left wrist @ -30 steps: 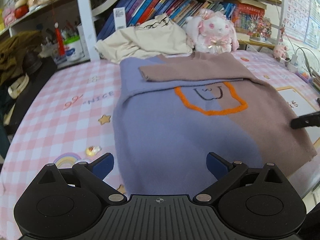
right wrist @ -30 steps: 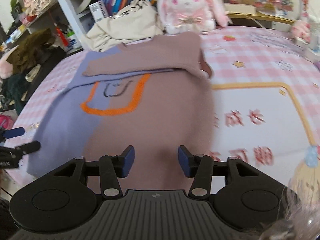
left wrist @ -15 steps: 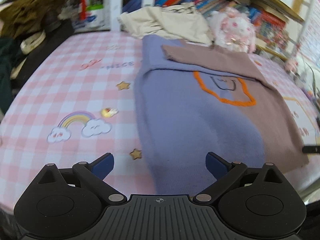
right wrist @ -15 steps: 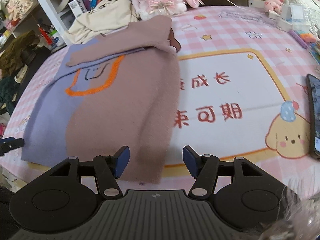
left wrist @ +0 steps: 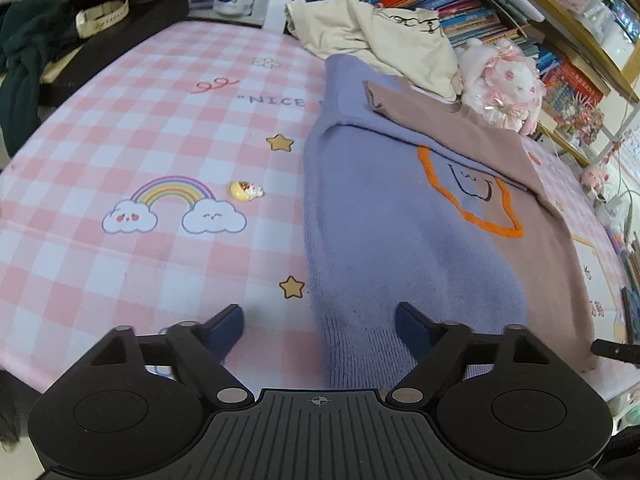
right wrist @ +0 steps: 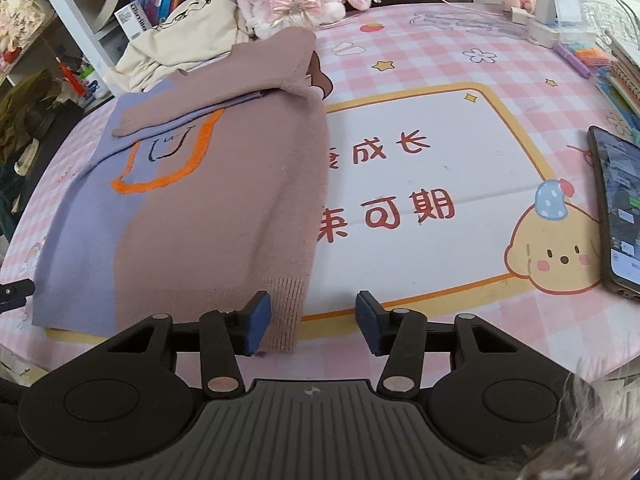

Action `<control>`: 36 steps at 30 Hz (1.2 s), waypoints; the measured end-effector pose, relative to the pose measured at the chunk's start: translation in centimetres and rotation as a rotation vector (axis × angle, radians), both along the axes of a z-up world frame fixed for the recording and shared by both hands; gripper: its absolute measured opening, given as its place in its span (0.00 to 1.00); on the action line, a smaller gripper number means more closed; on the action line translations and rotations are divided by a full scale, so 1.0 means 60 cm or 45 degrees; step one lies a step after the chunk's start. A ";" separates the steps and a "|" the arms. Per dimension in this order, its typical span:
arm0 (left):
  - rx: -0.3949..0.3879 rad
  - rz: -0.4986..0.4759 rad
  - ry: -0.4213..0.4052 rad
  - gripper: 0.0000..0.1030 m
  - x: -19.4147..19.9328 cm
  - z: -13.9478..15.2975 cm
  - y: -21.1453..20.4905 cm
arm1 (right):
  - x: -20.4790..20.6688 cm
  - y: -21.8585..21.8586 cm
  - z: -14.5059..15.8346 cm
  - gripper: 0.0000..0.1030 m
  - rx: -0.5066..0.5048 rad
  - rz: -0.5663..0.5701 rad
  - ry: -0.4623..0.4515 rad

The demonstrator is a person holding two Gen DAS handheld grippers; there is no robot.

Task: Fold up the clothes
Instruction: 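Open the right gripper and lay the mauve sleeve over the lavender sleeve, then grasp the mauve hem with the right gripper while the left gripper grasps the lavender hem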

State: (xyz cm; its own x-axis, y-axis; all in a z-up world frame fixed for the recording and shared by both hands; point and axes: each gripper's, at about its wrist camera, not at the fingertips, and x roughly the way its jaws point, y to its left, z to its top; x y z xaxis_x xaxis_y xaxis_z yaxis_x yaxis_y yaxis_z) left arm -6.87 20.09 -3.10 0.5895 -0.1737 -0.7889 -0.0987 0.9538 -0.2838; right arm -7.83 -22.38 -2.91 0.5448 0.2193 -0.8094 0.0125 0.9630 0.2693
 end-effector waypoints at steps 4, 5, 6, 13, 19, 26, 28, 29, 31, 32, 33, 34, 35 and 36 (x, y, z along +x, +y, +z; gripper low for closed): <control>-0.031 0.029 0.009 0.66 0.005 -0.005 0.005 | 0.006 -0.001 -0.001 0.44 0.009 -0.020 -0.011; -0.036 0.032 0.008 0.65 0.006 -0.005 0.005 | 0.009 -0.001 -0.001 0.43 0.014 -0.023 -0.012; -0.043 0.035 0.007 0.65 0.008 -0.005 0.005 | 0.011 0.001 -0.001 0.42 0.020 -0.019 -0.016; -0.030 0.090 0.003 0.45 0.027 -0.007 0.002 | 0.037 0.006 -0.007 0.27 0.086 0.017 -0.043; -0.115 0.084 0.011 0.05 0.040 -0.006 0.001 | 0.051 0.013 0.001 0.13 0.103 0.038 -0.057; -0.274 -0.006 -0.039 0.07 0.039 0.011 -0.004 | 0.047 0.012 0.036 0.14 0.369 0.097 -0.162; -0.264 0.014 0.006 0.10 0.040 0.002 0.000 | 0.054 0.013 0.026 0.18 0.357 0.085 -0.104; -0.261 0.027 0.030 0.18 0.039 -0.003 0.003 | 0.055 0.012 0.020 0.20 0.358 0.077 -0.076; -0.277 0.032 0.074 0.31 0.035 -0.014 0.009 | 0.054 0.008 0.008 0.25 0.378 0.076 -0.022; -0.289 0.016 0.078 0.32 0.030 -0.017 0.010 | 0.052 0.007 0.003 0.26 0.387 0.078 0.000; -0.300 0.000 0.082 0.33 0.025 -0.019 0.011 | 0.050 0.006 -0.002 0.26 0.393 0.077 0.020; -0.303 -0.015 0.083 0.33 0.022 -0.019 0.010 | 0.049 0.004 -0.007 0.26 0.399 0.074 0.040; -0.305 -0.030 0.085 0.33 0.019 -0.020 0.008 | 0.048 0.003 -0.012 0.26 0.404 0.070 0.062; -0.306 -0.036 0.085 0.33 0.018 -0.020 0.007 | 0.046 0.002 -0.016 0.26 0.411 0.064 0.077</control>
State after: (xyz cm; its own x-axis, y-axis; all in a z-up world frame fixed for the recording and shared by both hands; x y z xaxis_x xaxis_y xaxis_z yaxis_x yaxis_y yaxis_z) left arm -5.81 20.51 -4.33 0.5295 -0.3766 -0.7601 -0.0993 0.8623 -0.4965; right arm -5.07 -22.29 -3.84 0.4801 0.4952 -0.7240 -0.0078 0.8278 0.5610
